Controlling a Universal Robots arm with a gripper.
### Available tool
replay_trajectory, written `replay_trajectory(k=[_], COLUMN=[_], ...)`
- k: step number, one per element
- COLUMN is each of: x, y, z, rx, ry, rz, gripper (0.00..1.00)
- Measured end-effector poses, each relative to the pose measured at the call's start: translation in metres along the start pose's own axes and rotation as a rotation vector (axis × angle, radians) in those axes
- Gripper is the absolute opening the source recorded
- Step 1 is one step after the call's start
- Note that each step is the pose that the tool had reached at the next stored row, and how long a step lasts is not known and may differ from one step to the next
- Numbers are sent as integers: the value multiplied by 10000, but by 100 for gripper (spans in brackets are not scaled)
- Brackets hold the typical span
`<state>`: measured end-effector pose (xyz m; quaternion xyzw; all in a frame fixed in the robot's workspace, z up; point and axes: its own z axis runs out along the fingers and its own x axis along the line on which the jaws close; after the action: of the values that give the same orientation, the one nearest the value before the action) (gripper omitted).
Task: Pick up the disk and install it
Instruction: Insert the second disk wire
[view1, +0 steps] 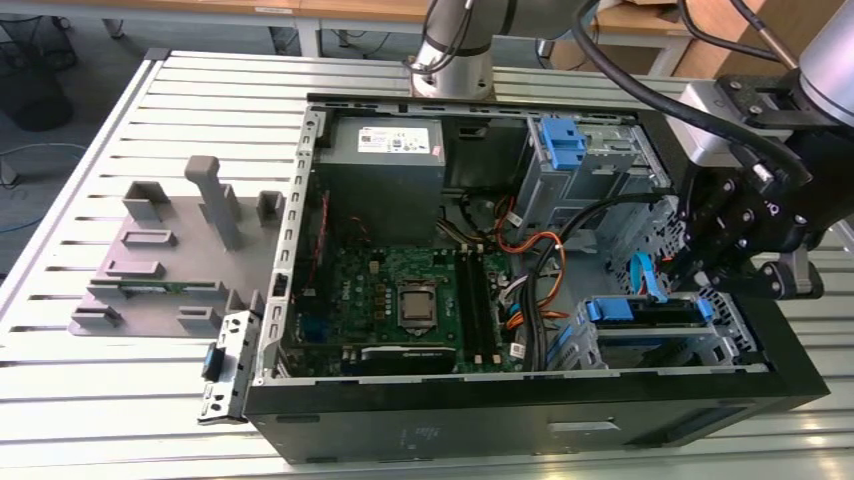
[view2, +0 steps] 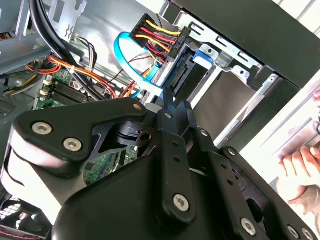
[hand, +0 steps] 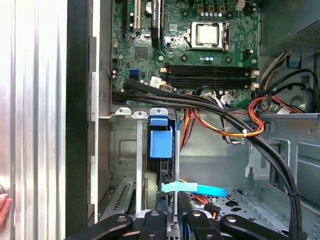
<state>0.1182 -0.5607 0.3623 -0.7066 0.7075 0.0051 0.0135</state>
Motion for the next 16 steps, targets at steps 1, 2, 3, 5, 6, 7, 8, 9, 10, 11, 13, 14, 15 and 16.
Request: replay_trajectory(k=[1, 2, 3, 5, 6, 7, 8, 9, 10, 11, 13, 14, 15, 16], x=[0, 0, 0, -1, -1, -1, -1, -1, -1, -1, -1, -1, -1, -1], y=[0, 0, 0, 0, 0, 0, 0, 0, -1, 0, -3, -8, -14, -22], z=[-3, -6, -11, -20, -24, -26, -26, -26, -26, -27, -27, -28, -28, -27], rx=[0, 0, 0, 0, 0, 0, 0, 0, 0, 0, 0, 0, -1, -1], ry=[-1, -2, 0, -1, -2, -3, -3, -4, -3, -1, 0, 1, 1, 0], rz=[0, 0, 0, 0, 0, 0, 0, 0, 0, 0, 0, -1, -1, 0], gripper=[24, 24, 24, 24, 24, 24, 24, 24, 24, 24, 24, 24, 24, 24])
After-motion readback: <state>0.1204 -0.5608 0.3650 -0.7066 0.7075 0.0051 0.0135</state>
